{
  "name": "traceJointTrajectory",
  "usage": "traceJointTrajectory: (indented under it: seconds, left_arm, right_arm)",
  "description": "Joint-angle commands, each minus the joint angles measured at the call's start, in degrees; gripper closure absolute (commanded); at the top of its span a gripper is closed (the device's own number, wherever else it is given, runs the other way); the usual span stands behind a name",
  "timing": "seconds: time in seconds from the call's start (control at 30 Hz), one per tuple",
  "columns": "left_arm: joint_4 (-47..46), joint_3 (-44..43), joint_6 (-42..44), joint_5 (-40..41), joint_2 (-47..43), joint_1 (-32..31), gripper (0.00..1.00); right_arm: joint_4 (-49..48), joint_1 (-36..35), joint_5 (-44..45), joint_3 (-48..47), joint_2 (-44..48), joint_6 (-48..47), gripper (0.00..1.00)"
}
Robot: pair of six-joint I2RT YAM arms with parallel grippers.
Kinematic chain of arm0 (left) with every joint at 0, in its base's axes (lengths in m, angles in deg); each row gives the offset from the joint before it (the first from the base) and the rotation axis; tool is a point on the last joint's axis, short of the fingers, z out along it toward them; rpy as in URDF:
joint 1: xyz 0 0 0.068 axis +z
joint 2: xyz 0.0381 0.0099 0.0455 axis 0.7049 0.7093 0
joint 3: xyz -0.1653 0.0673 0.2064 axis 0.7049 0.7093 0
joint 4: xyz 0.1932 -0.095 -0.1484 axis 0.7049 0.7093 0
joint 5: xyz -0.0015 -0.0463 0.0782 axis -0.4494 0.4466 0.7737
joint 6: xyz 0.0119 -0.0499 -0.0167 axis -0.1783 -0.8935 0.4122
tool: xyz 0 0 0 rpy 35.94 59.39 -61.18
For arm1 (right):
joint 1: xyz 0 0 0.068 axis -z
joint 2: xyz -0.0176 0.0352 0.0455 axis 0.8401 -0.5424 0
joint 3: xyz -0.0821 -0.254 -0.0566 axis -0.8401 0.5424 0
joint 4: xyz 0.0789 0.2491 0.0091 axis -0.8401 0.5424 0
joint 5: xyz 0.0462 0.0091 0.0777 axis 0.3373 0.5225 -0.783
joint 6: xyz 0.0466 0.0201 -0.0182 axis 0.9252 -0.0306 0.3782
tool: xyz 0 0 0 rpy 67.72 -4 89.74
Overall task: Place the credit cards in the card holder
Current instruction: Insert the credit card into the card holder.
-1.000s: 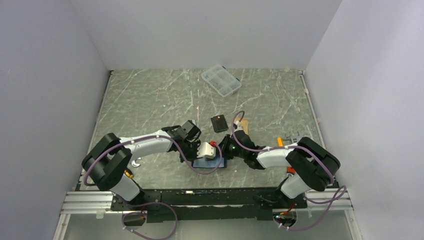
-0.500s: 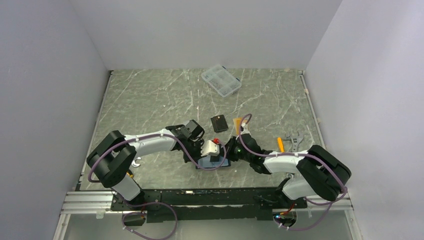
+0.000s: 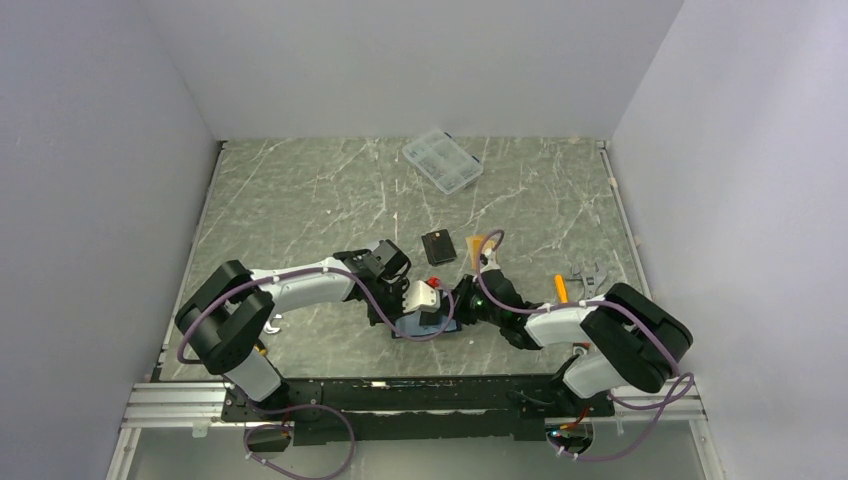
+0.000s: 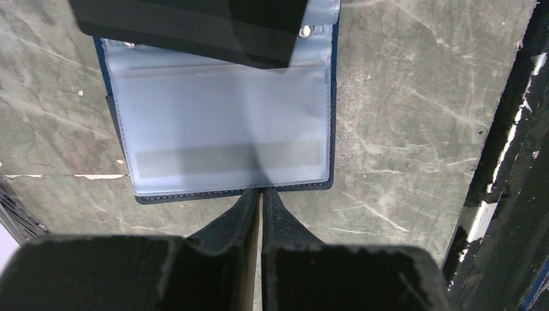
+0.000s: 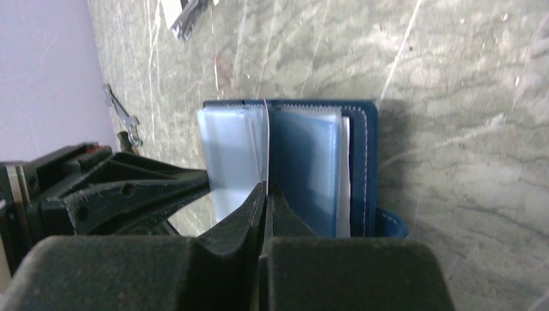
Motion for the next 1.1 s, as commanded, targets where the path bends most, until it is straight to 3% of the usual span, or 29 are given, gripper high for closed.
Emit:
traceJointTrajectory:
  seconds: [0.0,0.43,1.0,1.03,1.07]
  left_arm:
    - [3.28,1.85,-0.9,-2.2,3.69,-1.8,0.91]
    - [3.81,1.4,-1.01,-1.97,4.01,-2.18,0.94]
    - [3.72,1.46,-0.91,-1.47,3.03,-2.36,0.96]
    - [3.68,1.57,-0.95,-1.51,2.78,-2.37,0.96]
    - [3.34,1.75,-1.0,-1.58,2.41,-2.29,0.96]
  right_arm:
    - [-1.68,-0.72,-1.33,2.65,0.65,0.47,1.0]
    - [-7.21,-1.05,-7.19,3.26,-2.77,0.54,1.0]
    - [-2.35,-0.58,-10.02,-2.56,-8.83,-1.58,1.0]
    - [-1.04,-0.8,-9.19,-2.79,-8.37,-1.71,0.99]
    - [1.11,-1.06,-8.29,-3.08,-7.65,-1.88,0.91]
